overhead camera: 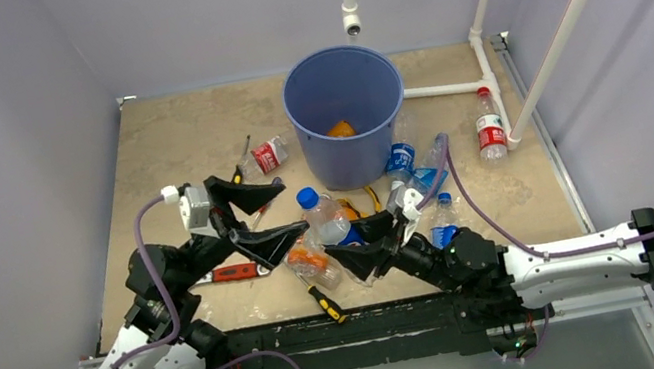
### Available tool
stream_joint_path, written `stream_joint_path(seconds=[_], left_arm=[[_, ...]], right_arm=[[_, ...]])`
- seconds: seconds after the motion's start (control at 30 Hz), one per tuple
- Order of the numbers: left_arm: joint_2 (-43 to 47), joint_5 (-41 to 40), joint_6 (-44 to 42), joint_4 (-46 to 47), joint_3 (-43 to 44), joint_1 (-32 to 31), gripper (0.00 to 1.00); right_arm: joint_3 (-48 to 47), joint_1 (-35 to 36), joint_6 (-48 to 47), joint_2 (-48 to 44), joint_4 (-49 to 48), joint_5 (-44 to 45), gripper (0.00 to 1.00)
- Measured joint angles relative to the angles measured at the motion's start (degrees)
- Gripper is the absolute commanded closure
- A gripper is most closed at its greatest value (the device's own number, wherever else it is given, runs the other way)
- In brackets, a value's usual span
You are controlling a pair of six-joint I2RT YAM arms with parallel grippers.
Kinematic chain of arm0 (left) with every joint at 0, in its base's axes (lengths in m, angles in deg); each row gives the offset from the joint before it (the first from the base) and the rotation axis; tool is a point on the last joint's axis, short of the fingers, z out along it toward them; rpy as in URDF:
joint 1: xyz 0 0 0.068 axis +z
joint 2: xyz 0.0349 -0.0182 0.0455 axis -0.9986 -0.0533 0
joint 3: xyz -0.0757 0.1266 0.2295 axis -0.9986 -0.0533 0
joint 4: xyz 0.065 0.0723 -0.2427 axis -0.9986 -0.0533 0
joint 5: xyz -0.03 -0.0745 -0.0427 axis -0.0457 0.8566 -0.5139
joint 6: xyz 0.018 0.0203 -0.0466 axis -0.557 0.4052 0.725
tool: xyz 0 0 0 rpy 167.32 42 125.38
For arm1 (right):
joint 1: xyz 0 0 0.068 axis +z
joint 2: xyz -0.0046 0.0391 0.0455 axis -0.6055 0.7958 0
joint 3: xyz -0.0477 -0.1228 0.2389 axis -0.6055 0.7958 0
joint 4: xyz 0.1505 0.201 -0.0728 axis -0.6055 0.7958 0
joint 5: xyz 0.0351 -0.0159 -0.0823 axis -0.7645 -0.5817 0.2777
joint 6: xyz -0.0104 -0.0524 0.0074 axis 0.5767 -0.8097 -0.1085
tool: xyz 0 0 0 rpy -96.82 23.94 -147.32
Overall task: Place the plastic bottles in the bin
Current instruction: Pick up the plastic bottle from the corner of the board.
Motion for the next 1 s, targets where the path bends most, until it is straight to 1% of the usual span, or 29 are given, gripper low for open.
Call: stream_joint_path(seconds=[0.07,0.27,0.37,0.47,0.63,0.7,0.77,0.83,0.93,1.0], left_arm=[[-1.42,1.81,1.11,0.9,0.0,0.0,0.14],[-3.82,6.14,3.21,3.43,0.0,0.07,0.35],[-5.46,8.81,4.15,4.61,0.0,0.33,0.42],[-6.62,10.6,4.66,5.42,0.0,0.5,0.46],[-7.32,12.79,5.6,6.49,0.0,0.9,0.46],[-7.3,13.29,5.88,6.8,0.0,1.03,0.48],[-7.41,13.81,6.03,7.08,0.0,1.11,0.59],[-7.74,14.25,6.16,7.52,0.0,1.14,0.72],[-8.37,14.86,6.75,8.28,0.0,1.29,0.86],[-8.5,15.13,6.99,8.55,0.0,1.38,0.94]], right_arm=[[0.44,0.0,-0.28,1.51,-2.27,-0.02,0.63],[1.14,0.0,-0.68,4.59,-6.21,-0.39,0.64],[1.14,0.02,-1.03,5.53,-7.52,-0.57,0.64],[1.14,0.02,-1.33,6.34,-8.11,-0.61,0.64],[1.14,0.02,-1.7,8.37,-8.57,-0.94,0.64],[1.14,0.02,-1.77,9.44,-8.68,-1.11,0.64],[1.14,0.15,-1.81,10.16,-8.85,-1.4,0.63],[1.14,0.37,-1.92,10.47,-8.85,-1.86,0.63],[1.14,0.66,-2.03,10.21,-8.57,-1.97,0.62],[1.07,0.7,-2.05,9.64,-7.8,-1.99,0.6]])
